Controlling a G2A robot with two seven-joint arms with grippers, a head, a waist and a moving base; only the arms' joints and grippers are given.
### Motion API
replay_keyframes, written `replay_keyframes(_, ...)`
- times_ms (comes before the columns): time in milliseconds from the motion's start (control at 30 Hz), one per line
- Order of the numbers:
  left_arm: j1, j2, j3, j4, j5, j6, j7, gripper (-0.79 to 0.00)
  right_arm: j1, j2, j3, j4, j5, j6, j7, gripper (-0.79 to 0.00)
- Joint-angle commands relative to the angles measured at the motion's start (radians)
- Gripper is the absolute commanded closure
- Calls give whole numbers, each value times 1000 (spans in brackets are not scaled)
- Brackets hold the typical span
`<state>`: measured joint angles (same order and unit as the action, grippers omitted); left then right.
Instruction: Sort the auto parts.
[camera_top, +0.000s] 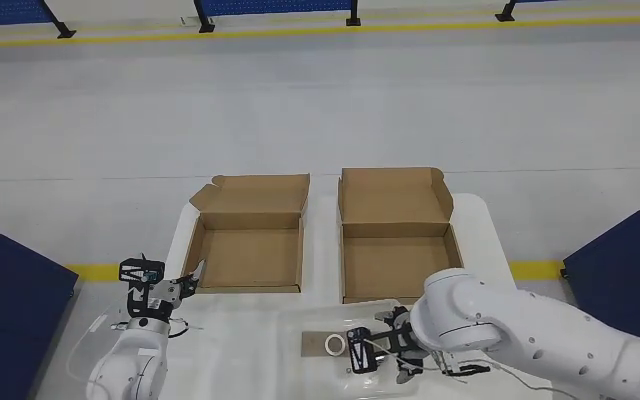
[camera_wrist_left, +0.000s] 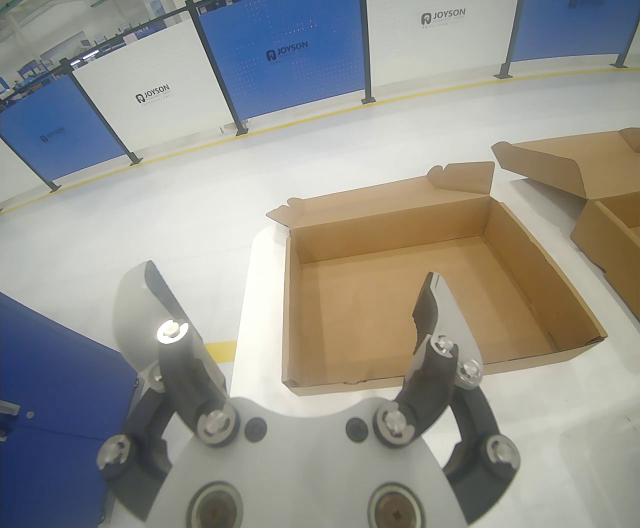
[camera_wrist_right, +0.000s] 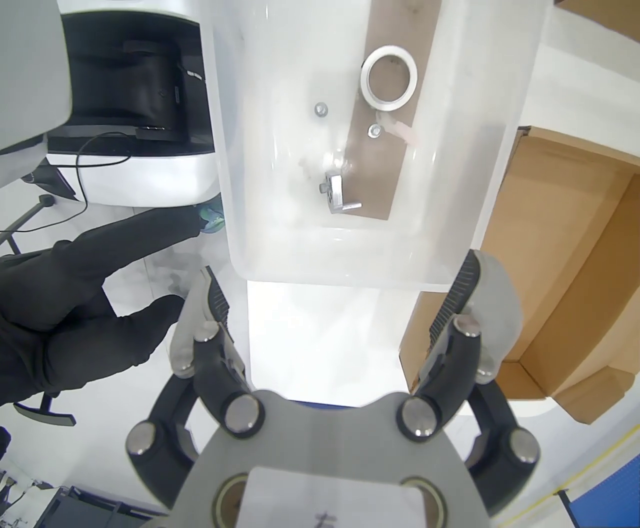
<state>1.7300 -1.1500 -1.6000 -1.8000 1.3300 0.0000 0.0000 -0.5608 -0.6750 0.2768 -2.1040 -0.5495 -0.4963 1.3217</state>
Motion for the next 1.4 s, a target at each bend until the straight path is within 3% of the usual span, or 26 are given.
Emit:
replay_keyframes(0, 0, 0, 0, 0, 0, 0, 0, -785, 0, -12, -6, 14, -4, -4, -2, -785)
replay_keyframes(467, 0, 0, 0, 0, 0, 0, 0, -785, 11, -121, -60, 151, 27, 22, 19, -785)
replay_keyframes(1000, 0, 0, 0, 0, 0, 0, 0, -785, -12, -197, -100, 216, -67, 47, 49, -785)
replay_keyframes(1367, 0, 0, 0, 0, 0, 0, 0, -785, -22, -199, -103, 218, -101, 56, 36, -785)
